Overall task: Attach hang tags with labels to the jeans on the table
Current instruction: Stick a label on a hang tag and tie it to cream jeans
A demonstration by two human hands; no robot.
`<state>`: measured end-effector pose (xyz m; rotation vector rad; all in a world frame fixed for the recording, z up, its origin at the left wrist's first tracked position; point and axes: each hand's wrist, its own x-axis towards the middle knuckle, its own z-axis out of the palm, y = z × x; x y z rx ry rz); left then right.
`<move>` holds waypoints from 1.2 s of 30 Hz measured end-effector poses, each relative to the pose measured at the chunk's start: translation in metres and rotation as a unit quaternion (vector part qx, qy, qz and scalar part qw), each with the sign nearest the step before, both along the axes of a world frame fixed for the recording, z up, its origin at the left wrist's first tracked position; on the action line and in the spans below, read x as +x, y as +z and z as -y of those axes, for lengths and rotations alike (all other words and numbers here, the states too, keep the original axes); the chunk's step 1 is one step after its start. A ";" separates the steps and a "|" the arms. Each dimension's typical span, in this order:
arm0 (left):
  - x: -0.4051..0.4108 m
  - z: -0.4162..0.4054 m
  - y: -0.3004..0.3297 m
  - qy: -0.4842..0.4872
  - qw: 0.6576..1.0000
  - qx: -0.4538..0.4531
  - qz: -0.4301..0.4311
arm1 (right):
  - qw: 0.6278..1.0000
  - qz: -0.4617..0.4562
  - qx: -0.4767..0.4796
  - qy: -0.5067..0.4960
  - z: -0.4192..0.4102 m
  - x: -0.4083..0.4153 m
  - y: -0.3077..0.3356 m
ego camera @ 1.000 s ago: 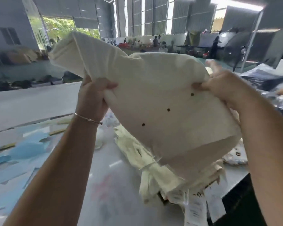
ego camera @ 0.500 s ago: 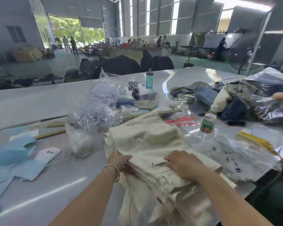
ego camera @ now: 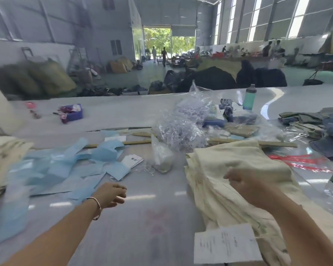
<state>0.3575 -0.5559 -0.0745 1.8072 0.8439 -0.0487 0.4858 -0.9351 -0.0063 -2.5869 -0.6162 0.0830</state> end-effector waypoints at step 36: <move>-0.299 -0.599 -0.033 -0.043 0.840 0.537 0.069 | 0.860 -0.373 0.278 0.209 -0.800 -0.267 -0.100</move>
